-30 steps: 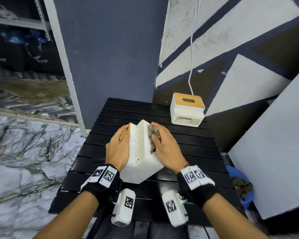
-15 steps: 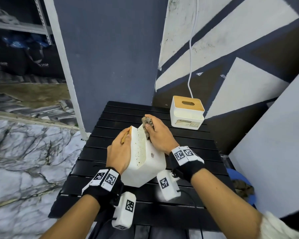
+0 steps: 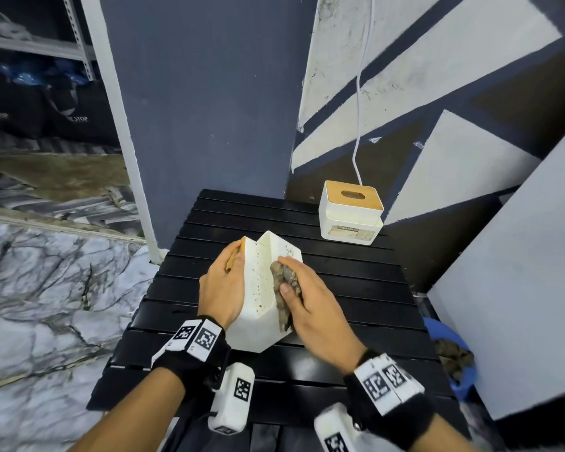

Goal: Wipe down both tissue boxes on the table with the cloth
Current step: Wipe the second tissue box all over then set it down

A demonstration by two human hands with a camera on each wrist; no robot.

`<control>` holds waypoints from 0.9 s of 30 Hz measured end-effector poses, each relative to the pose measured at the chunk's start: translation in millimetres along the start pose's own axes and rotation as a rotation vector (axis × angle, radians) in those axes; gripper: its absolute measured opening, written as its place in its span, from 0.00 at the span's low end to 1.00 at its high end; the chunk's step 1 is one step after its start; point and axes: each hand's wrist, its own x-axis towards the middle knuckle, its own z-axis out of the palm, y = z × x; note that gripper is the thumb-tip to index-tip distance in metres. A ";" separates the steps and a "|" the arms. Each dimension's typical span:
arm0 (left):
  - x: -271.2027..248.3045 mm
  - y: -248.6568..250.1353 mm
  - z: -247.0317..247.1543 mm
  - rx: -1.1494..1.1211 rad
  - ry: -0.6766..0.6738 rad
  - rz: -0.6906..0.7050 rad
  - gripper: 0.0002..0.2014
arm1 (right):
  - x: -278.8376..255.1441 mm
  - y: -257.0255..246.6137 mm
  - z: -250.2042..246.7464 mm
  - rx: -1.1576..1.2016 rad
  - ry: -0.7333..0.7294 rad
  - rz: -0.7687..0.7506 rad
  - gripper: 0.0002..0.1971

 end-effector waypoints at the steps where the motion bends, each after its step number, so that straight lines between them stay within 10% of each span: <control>1: 0.3 0.2 -0.4 -0.004 -0.003 0.000 0.17 | 13.5 0.0 -0.8 0.008 -0.001 0.016 0.20; 9: 0.8 -0.5 -1.5 -0.025 -0.005 -0.002 0.16 | 102.6 2.7 -11.4 -0.048 -0.113 0.176 0.14; 20: 0.9 -3.5 0.1 -0.061 0.024 -0.022 0.14 | -11.7 6.4 -2.8 0.028 -0.008 0.042 0.20; 27: 4.1 -11.5 -1.0 -0.003 0.012 -0.042 0.15 | 28.9 4.3 -5.0 -0.009 -0.045 0.091 0.19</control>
